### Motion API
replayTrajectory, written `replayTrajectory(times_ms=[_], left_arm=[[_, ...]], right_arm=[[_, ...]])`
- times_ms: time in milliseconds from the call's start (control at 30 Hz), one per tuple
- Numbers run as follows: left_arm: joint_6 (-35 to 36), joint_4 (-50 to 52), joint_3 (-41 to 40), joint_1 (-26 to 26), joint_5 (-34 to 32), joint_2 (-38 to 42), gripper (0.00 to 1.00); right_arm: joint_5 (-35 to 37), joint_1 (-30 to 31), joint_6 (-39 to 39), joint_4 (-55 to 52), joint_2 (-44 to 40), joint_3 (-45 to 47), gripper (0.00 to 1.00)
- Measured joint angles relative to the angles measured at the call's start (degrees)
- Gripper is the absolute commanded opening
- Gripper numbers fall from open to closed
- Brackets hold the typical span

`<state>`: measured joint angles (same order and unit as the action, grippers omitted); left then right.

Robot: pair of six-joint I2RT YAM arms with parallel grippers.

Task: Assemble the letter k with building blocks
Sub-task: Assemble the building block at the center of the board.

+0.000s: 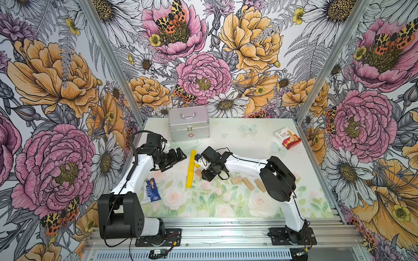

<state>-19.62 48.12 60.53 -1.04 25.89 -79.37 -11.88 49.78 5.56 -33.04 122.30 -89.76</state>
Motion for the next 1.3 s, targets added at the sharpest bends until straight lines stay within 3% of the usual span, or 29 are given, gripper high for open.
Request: replayTrajectory(times_ms=[1300], left_arm=[[0.02, -0.02, 0.0, -1.88, 0.24, 0.26, 0.99]], right_arm=[[-0.17, 0.0, 0.0, 0.04, 2.38, -2.45, 0.0]])
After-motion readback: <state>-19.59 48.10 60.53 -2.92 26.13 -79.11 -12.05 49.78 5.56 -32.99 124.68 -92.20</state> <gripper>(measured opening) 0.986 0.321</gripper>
